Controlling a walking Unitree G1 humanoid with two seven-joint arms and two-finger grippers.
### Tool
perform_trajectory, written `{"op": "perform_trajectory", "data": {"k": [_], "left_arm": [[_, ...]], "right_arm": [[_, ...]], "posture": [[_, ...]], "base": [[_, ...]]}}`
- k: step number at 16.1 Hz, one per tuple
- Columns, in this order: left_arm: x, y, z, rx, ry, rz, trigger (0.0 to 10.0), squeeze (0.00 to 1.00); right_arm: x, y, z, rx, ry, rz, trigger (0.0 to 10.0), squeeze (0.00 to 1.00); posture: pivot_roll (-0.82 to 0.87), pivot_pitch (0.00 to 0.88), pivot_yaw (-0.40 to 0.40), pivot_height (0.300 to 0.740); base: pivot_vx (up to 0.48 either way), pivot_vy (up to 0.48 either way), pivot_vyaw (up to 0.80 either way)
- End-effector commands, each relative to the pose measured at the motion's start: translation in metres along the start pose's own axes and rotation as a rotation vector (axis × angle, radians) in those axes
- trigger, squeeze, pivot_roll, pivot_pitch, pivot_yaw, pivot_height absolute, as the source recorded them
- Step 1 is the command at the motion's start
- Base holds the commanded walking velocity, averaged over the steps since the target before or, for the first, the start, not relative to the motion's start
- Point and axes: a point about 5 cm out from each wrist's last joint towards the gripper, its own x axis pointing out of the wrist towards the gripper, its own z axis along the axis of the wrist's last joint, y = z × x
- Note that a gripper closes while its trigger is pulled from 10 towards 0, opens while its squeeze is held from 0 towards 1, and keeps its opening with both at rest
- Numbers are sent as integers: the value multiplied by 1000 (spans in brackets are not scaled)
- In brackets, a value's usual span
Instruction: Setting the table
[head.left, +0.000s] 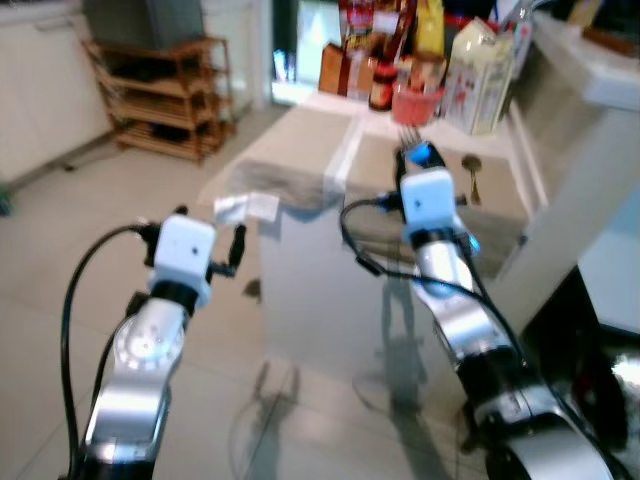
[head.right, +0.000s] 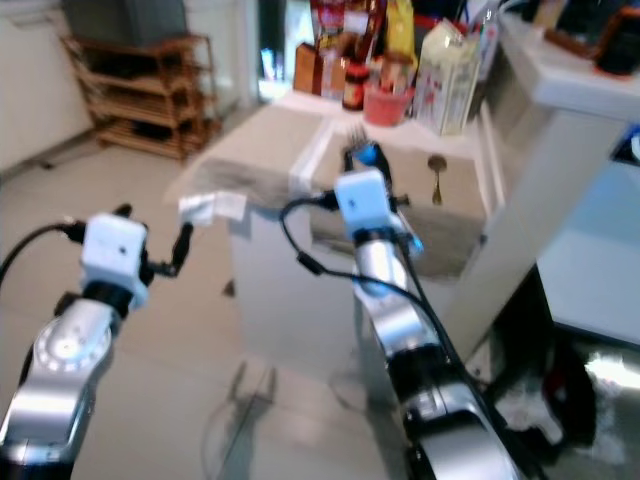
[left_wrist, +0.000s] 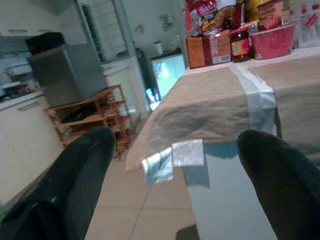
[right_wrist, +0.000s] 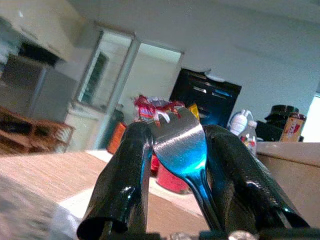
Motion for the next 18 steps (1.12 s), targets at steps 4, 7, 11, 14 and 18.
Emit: {"op": "perform_trajectory", "data": {"k": [4,7,11,14,18], "left_arm": [[2,-4,5,6,-18,-14,10000,0],[2,-4,5,6,-18,-14,10000,0],[2,-4,5,6,-18,-14,10000,0],[3,-5,4,3,-28,-32,10000,0],[5,-6,2,-12,-23,-40,10000,0]], "right_arm": [[-1,-6,-3,-8,9,-15,0,59],[-1,-6,-3,-8,9,-15,0,59],[-1,-6,-3,-8,9,-15,0,59],[-2,-1,-6,6,37,22,0,0],[-6,9,-13,36,90,89,0,0]], "posture": [[99,0,-34,736],[99,0,-34,736],[99,0,-34,736],[90,0,-28,736],[87,0,-27,736]], "base": [[0,0,0],[0,0,0],[0,0,0],[0,-149,0],[63,-431,-145]]}}
